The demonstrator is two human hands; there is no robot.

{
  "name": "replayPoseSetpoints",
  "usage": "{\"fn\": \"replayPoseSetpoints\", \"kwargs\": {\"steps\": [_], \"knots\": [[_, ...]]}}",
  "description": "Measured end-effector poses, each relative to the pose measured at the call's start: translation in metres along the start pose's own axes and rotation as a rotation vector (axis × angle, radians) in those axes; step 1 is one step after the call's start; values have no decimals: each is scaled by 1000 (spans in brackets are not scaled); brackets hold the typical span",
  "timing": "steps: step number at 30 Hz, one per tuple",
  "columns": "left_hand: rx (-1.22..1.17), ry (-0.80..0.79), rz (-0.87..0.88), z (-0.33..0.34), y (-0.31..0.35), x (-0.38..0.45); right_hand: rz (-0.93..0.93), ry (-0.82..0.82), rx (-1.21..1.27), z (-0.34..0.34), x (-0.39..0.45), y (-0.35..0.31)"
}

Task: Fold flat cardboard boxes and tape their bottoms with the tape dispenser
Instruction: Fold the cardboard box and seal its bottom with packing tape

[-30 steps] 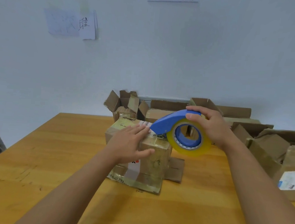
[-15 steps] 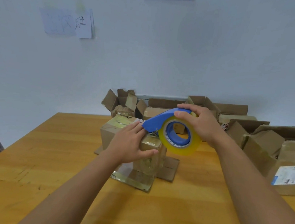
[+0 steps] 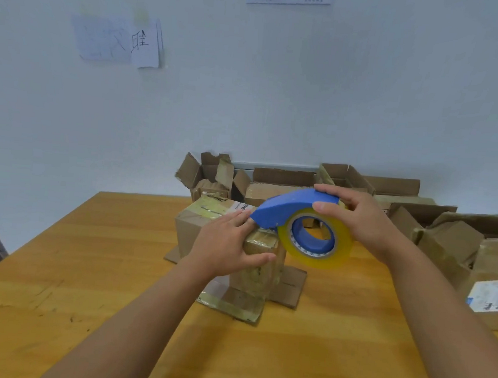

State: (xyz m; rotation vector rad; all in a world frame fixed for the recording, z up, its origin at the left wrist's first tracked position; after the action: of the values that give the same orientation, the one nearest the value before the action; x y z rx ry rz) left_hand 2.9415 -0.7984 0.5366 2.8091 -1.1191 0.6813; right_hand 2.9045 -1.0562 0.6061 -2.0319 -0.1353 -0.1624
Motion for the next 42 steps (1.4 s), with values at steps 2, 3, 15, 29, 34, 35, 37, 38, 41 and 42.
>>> {"fn": "replayPoseSetpoints", "kwargs": {"steps": [2,3,15,29,34,35,37,38,41,42], "knots": [[-2,-30,-12,2,0,-1,-7,13,-2,0,-5,6],[-3,-35,-15,2,0,-1,-11,18,1,-1,-7,8],[-48,-92,-1,-2,8,6,-4,90,54,-11,-31,43],[-65,-138,86,-2,23,18,36,115,163,0,-39,67],[-54,-157,93,-3,21,16,25,134,246,-1,-45,66],[-50,-160,94,-4,20,16,20,129,244,-1,-47,65],[-55,-171,82,-4,19,16,14,139,241,-5,-52,66],[-61,-177,72,-4,18,16,17,156,244,-10,-57,68],[-75,-169,64,-4,19,15,20,188,223,-31,-73,77],[-78,-154,75,-4,21,15,21,180,197,-35,-78,79]]}}
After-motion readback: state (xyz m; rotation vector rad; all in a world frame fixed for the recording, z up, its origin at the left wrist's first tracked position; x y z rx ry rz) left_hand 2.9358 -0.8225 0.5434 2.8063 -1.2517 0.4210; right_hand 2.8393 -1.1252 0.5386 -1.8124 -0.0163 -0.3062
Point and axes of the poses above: each hand's wrist, its own x-axis towards the middle knuckle, its own z-axis out of the palm, y = z × x, the point moved 2 cm from there along x, towards the middle knuckle, and after that the axes turned 12 degrees about z, right-handed, at the moved point
